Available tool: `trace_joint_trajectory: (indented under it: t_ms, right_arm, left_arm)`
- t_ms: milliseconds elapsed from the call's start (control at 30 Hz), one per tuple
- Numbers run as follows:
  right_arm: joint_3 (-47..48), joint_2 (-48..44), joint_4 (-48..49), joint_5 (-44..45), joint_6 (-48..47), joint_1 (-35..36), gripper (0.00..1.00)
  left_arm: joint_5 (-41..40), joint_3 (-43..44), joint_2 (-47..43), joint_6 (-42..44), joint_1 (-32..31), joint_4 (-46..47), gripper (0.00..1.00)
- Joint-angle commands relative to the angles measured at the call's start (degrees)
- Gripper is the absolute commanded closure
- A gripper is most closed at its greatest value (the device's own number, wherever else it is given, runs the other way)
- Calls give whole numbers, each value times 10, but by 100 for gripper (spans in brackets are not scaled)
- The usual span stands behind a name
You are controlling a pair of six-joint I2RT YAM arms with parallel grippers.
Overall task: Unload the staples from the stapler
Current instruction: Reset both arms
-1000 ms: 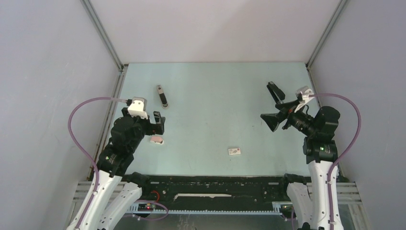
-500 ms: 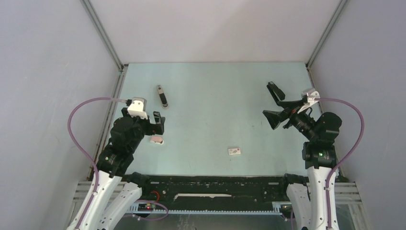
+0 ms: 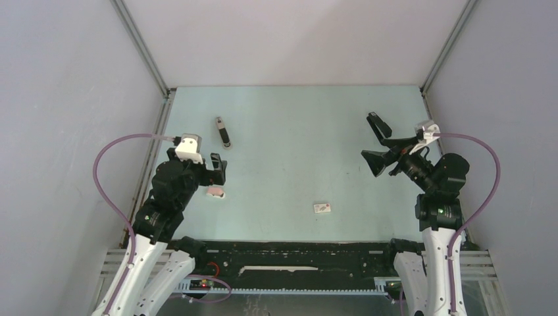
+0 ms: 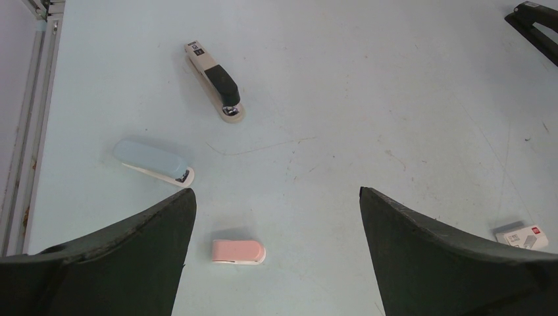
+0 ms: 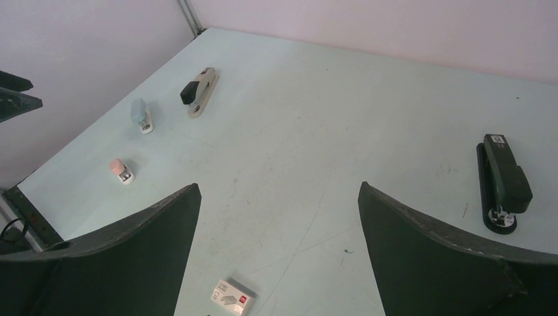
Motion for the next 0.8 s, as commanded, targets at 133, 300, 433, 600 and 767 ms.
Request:
trace_joint_trajectory:
  t_ms: [133, 300, 433, 600, 767]
  right_arm:
    - [-2, -4, 27, 36, 38, 1, 0]
    - [-2, -5, 26, 38, 40, 1, 0]
    - [-1, -4, 28, 43, 43, 1, 0]
    - [-2, -2, 29, 46, 44, 1, 0]
    - [-1, -1, 28, 46, 44, 1, 0]
  left_arm:
    - [0, -10, -5, 13, 4, 11, 0]
    - [0, -10, -4, 14, 4, 11, 0]
    - [-1, -10, -5, 14, 5, 11, 0]
    - [-2, -10, -5, 14, 4, 11, 0]
    - [-3, -10, -5, 14, 5, 11, 0]
